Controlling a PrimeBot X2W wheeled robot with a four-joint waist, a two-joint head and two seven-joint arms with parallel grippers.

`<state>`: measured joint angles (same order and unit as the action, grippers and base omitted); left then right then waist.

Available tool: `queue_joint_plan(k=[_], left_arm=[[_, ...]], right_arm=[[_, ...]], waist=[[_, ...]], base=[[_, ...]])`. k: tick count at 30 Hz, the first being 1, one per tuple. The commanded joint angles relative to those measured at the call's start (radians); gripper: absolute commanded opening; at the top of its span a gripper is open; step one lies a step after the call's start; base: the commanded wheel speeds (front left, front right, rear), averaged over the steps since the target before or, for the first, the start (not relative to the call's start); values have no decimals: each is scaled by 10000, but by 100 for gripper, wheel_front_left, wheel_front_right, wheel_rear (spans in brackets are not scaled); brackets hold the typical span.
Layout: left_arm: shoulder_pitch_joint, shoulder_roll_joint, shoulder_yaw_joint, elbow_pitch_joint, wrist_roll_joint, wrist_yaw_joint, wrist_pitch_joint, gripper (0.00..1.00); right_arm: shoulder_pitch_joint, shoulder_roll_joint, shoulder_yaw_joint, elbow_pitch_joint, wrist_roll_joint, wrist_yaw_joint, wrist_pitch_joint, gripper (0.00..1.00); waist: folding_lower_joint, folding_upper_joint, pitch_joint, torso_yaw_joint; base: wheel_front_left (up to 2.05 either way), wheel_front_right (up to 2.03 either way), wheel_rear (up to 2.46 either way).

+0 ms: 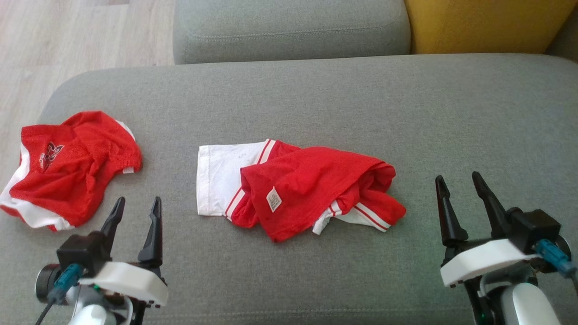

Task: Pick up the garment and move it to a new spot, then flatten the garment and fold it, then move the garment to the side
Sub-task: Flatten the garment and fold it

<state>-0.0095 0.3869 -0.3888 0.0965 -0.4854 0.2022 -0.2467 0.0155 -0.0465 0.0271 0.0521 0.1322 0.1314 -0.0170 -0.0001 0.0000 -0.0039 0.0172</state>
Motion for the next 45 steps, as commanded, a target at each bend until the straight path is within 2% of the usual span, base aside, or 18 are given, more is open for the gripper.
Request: queue_joint_plan(k=[1, 15, 22, 23, 29, 30, 38, 43, 44, 45], left_arm=[[-500, 322, 386, -359, 36, 55, -18, 100], [-634, 345, 282, -376, 42, 104, 2, 100], [-1089, 305, 161, -440, 132, -1, 18, 100], [-1256, 262, 113, -435, 171, -50, 4, 100], [-1780, 45, 42, -289, 268, -226, -66, 100], [-1780, 45, 42, -289, 268, -226, -66, 100], [-2298, -321, 108, 86, 386, -539, -136, 100], [-2460, -486, 308, 183, 537, -705, -146, 100], [-2470, -517, 363, 183, 578, -732, -147, 100], [-2473, -548, 414, 189, 618, -757, -148, 100]], right_arm=[[-309, -37, 229, -396, 75, -7, -2, 100], [-369, -37, 268, -360, 63, -7, 28, 100], [-758, -37, 1498, 39, -62, -7, 551, 100], [-975, -37, 2190, 344, -30, -7, 715, 100], [-1801, -37, 4108, 1574, 524, -7, 876, 100], [-1801, -37, 4108, 1574, 524, -7, 876, 100], [-3139, -37, 5227, 4111, 764, -7, 969, 100], [-3675, -37, 5602, 5164, 941, -7, 1042, 100], [-3770, -37, 5652, 5324, 981, -7, 1069, 46], [-3858, -37, 5695, 5444, 1034, -7, 1052, 30]], waist=[[1, 0, 8, 2], [1, 0, 150, 114], [1, 0, 618, 489], [1, 0, 796, 646], [1, 0, 1314, 1156], [1, 0, 1314, 1156], [1, 0, 1852, 1639], [1, 0, 2073, 1709], [1, 0, 2100, 1704], [1, 0, 2120, 1694]], base=[[0, 0, 0], [0, 0, 0], [0, 0, 0], [0, 0, 0], [0, 0, 0], [0, 0, 0], [0, 0, 0], [0, 0, 0], [0, 0, 0], [0, 0, 0]])
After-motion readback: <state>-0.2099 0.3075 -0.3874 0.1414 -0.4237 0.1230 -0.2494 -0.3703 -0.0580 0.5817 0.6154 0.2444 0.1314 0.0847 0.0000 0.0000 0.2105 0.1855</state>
